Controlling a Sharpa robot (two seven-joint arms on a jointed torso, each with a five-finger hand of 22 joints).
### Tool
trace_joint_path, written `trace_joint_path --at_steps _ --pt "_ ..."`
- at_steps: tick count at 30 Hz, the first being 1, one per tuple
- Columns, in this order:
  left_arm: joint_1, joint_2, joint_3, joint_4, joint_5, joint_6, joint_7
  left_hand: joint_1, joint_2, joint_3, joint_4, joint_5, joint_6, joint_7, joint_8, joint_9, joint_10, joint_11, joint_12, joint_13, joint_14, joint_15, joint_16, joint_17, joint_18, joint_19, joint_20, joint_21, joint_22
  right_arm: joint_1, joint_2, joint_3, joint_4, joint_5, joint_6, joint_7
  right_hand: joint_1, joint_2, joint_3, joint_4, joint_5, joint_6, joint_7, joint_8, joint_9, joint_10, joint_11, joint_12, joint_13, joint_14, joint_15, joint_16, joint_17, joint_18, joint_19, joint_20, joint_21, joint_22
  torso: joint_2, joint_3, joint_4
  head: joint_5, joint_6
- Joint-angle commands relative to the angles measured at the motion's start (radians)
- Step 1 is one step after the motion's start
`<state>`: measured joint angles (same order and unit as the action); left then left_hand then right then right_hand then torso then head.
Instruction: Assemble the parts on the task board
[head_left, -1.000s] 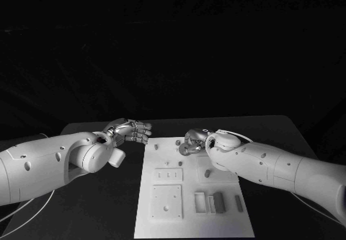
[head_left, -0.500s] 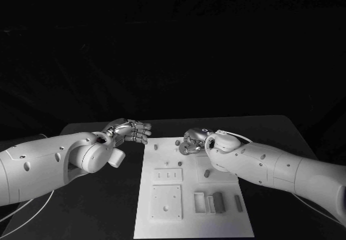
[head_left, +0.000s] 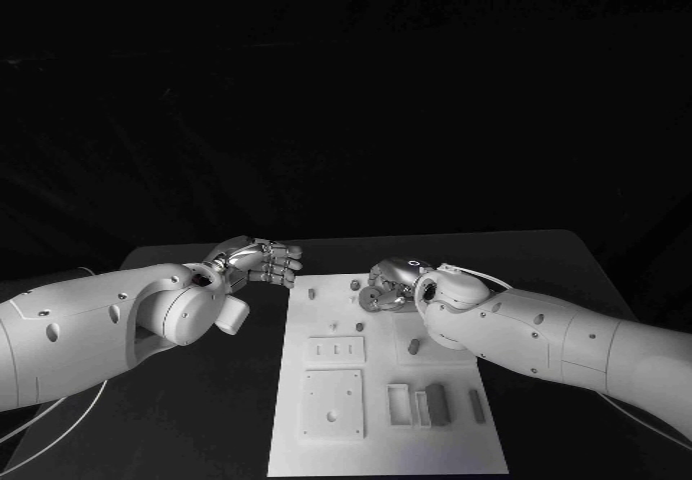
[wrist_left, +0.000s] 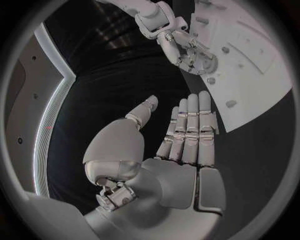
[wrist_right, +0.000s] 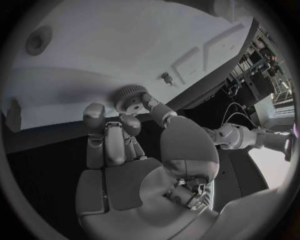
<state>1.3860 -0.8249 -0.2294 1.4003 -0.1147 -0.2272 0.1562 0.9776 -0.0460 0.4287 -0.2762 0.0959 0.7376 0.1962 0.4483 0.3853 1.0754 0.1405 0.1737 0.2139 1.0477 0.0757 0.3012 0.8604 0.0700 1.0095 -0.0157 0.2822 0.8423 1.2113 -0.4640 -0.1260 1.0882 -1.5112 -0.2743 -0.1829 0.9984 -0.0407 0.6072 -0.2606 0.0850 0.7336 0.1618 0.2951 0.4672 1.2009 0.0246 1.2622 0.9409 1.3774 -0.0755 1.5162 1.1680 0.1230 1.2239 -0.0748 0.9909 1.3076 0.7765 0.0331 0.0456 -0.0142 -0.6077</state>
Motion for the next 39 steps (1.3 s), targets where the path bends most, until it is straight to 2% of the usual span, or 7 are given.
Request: trace_joint_path --at_steps 1,8,18,24,27,30,39 --pt "0.001 -0.001 0.001 0.004 -0.005 -0.003 0.009 -0.003 -0.004 0.002 0.001 -0.003 -0.001 0.004 -0.004 0.002 -0.002 0.003 -0.004 0.002 0.005 0.000 -0.004 0.001 0.012 0.000 -0.008 -0.004 0.002 0.000 -0.016 0.002 0.029 -0.013 -0.028 0.003 -0.008 0.001 0.003 0.001 0.000 0.156 -0.033 0.061 0.048 0.002 -0.008 -0.007 0.001 0.001 -0.009 -0.003 0.000 0.139 0.006 -0.001 0.002 0.017 0.000 0.0001 0.0001 0.000 0.000" --pt "0.001 -0.004 0.001 0.007 -0.006 -0.005 0.009 -0.003 -0.004 0.002 0.001 -0.003 -0.001 0.004 -0.004 0.002 -0.002 0.003 -0.004 0.002 0.005 0.000 -0.005 0.002 0.012 0.000 -0.008 -0.004 0.002 0.002 -0.040 0.012 0.076 -0.022 -0.053 0.001 -0.005 0.000 0.008 -0.003 0.012 0.155 -0.034 0.057 0.048 0.003 -0.009 -0.009 0.003 0.002 -0.011 -0.003 0.000 0.139 0.007 -0.003 0.001 0.016 -0.001 -0.0007 -0.0014 -0.001 0.004" --pt "0.001 -0.006 0.001 0.008 -0.006 -0.007 0.009 -0.003 -0.005 0.002 0.001 -0.003 -0.001 0.004 -0.005 0.002 -0.001 0.003 -0.004 0.002 0.006 0.000 -0.006 0.002 0.012 0.000 -0.008 -0.004 0.002 0.002 -0.030 0.012 0.115 -0.066 -0.064 0.002 -0.005 -0.003 0.010 -0.005 0.019 0.156 -0.034 0.056 0.049 0.005 -0.009 -0.010 0.004 0.002 -0.011 -0.003 0.001 0.139 0.008 -0.004 0.001 0.017 0.000 -0.0012 0.0012 -0.002 0.007" --pt "0.001 -0.006 0.001 0.007 -0.006 -0.006 0.008 -0.003 -0.004 0.002 0.001 -0.003 -0.001 0.004 -0.005 0.003 -0.001 0.003 -0.004 0.003 0.006 0.000 -0.006 0.003 0.012 0.000 -0.008 -0.004 0.002 0.002 0.000 0.011 0.100 -0.114 -0.111 0.005 -0.003 -0.009 0.011 -0.008 0.026 0.155 -0.034 0.053 0.050 0.007 -0.009 -0.012 0.004 0.002 -0.011 -0.003 0.001 0.139 0.010 -0.005 0.001 0.016 0.000 -0.0011 0.0013 -0.001 0.007" --pt "0.001 -0.003 0.001 0.006 -0.006 -0.004 0.008 -0.003 -0.005 0.002 0.001 -0.003 -0.001 0.004 -0.005 0.003 -0.001 0.003 -0.004 0.003 0.006 0.000 -0.007 0.003 0.012 0.000 -0.008 -0.004 0.002 0.002 0.011 0.008 0.101 -0.123 -0.115 0.002 -0.003 -0.009 0.011 -0.008 0.026 0.155 -0.034 0.053 0.050 0.007 -0.009 -0.012 0.004 0.002 -0.011 -0.003 0.001 0.139 0.010 -0.005 0.001 0.016 0.000 -0.0014 0.0015 -0.002 0.009" --pt "0.001 -0.003 0.001 0.005 -0.006 -0.005 0.008 -0.003 -0.004 0.002 0.001 -0.003 -0.001 0.004 -0.005 0.003 -0.001 0.003 -0.004 0.003 0.006 0.000 -0.007 0.003 0.012 0.000 -0.008 -0.004 0.002 0.002 0.017 0.007 0.100 -0.132 -0.116 -0.004 -0.002 -0.018 0.014 -0.010 0.049 0.151 -0.032 0.048 0.048 0.010 -0.008 -0.013 0.004 0.003 -0.011 -0.003 0.000 0.139 0.011 -0.006 0.001 0.016 0.001 -0.0014 0.0029 -0.001 0.008" --pt "0.001 -0.002 0.001 0.005 -0.006 -0.005 0.008 -0.003 -0.004 0.002 0.001 -0.003 -0.001 0.004 -0.005 0.003 -0.001 0.003 -0.005 0.003 0.006 0.000 -0.007 0.004 0.012 0.000 -0.008 -0.004 0.002 0.002 0.029 0.000 0.090 -0.150 -0.113 -0.013 -0.001 -0.020 0.015 -0.009 0.053 0.153 -0.032 0.048 0.049 0.012 -0.008 -0.014 0.004 0.003 -0.010 -0.004 0.000 0.139 0.013 -0.006 0.001 0.016 0.000 -0.0018 0.0015 -0.001 0.010"
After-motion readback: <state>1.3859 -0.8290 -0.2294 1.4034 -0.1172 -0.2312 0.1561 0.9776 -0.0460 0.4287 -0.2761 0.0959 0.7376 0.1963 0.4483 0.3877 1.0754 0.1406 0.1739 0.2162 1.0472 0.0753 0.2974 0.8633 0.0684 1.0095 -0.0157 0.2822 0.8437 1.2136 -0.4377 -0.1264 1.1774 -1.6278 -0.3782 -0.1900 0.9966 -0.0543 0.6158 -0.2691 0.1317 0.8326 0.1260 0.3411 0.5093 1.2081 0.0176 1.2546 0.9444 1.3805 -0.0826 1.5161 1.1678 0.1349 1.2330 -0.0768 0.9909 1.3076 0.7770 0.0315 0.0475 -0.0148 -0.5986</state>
